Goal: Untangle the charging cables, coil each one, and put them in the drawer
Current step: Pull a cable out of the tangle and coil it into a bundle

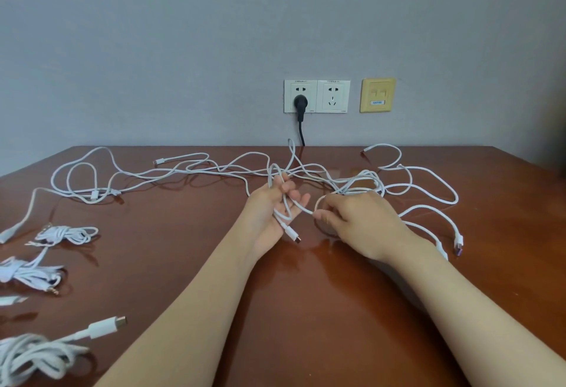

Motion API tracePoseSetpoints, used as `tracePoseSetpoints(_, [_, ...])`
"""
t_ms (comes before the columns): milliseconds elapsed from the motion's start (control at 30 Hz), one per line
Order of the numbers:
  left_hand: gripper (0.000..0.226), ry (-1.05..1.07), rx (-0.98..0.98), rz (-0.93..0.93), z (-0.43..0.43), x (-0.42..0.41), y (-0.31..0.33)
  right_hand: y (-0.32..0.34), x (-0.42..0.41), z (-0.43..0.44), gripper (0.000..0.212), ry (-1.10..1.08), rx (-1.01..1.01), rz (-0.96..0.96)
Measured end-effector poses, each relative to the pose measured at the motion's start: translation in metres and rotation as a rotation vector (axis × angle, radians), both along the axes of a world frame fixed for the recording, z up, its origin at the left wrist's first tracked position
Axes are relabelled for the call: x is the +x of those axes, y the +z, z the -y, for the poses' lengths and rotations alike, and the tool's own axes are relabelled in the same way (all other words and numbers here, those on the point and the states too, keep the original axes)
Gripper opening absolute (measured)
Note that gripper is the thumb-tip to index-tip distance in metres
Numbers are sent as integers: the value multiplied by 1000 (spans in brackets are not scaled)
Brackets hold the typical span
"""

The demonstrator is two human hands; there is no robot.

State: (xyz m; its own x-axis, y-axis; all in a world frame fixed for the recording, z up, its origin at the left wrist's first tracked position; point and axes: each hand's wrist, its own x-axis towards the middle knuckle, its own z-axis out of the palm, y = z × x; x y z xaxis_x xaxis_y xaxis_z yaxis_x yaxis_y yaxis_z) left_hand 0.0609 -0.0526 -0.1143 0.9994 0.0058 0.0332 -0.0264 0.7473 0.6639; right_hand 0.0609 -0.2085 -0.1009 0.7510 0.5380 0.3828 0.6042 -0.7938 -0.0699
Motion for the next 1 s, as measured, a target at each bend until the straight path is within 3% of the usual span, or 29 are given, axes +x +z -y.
tracePoseSetpoints(200, [29, 68, -2, -58, -6, 6, -1, 9, -1, 6, 24, 51, 97, 73])
tracePoseSetpoints(400, [27, 94, 264, -55, 1, 1, -1, 8, -5, -2, 13, 224, 145, 163])
tracePoseSetpoints(700, [35, 63, 725, -47, 19, -5, -2, 5, -3, -11, 13, 273, 410, -13])
tracePoseSetpoints(767, [31, 49, 754, -58, 24, -8, 0, 5, -3, -10, 8, 268, 468, -75])
tracePoseSetpoints(900, [39, 20, 715, -40, 31, -10, 2, 6, -1, -9, 33, 219, 548, -109])
tracePoseSetpoints(1000, [53, -13, 688, -27, 35, -9, -1, 6, 0, -7, 20, 153, 542, -160])
